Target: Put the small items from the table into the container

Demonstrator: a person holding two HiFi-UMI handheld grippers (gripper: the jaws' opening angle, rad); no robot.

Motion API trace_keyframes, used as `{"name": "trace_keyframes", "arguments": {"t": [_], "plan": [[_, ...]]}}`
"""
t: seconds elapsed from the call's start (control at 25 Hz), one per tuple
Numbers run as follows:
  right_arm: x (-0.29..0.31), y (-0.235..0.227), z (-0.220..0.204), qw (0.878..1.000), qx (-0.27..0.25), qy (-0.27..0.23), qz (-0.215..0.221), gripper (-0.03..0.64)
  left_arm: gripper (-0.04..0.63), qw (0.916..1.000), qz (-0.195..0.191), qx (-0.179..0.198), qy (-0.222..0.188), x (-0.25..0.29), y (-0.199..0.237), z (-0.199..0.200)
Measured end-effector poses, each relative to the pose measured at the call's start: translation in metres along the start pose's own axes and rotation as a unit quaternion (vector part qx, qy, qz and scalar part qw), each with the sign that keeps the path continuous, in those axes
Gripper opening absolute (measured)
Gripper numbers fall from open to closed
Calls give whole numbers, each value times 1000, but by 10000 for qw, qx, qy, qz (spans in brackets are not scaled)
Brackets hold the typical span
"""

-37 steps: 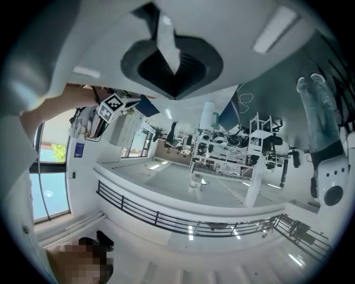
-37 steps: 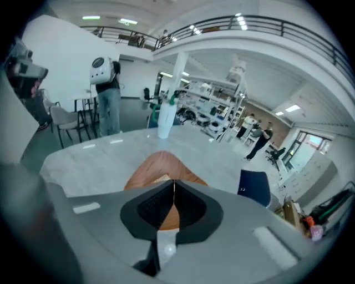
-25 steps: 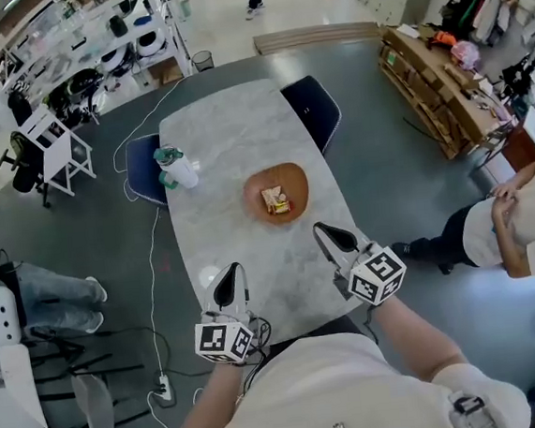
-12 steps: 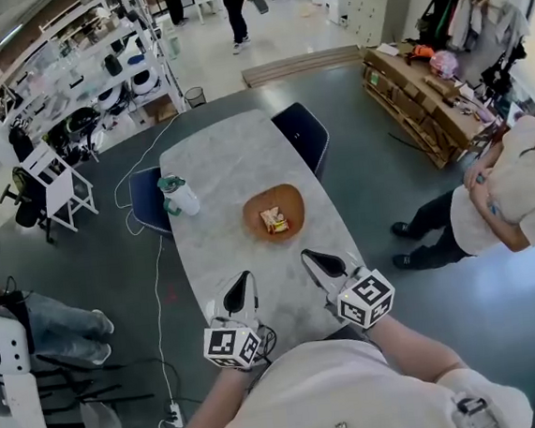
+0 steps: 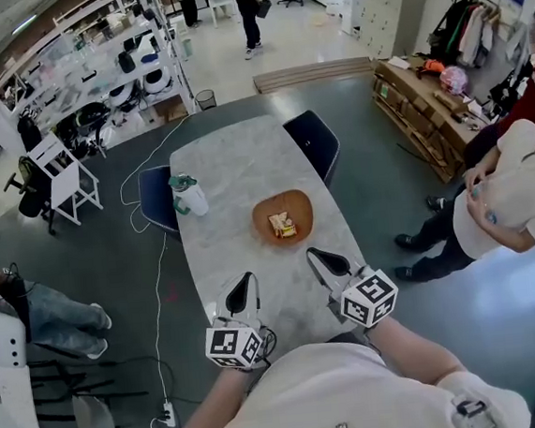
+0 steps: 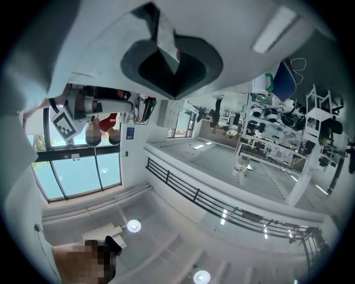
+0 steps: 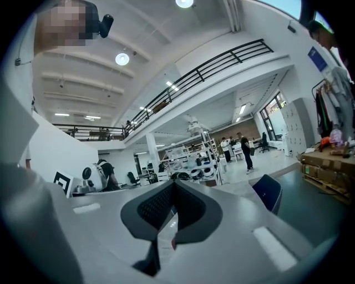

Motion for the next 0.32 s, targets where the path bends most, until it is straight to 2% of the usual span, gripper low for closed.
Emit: {"name": "trace_keyframes", "arguments": {"t": [0.32], "plan": [[11, 4, -6, 9999, 87, -13, -72, 26, 3, 10000, 33, -18, -26, -7, 15, -1]]}}
Point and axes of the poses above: the fingertips, and each gripper's own axes: x forward along the fingers, y to its left, z out of its top, the point moved 8 cm from there along -x, backward along the fingers, and after that the axes turned 9 degrees about z, right-handed, at the moved point
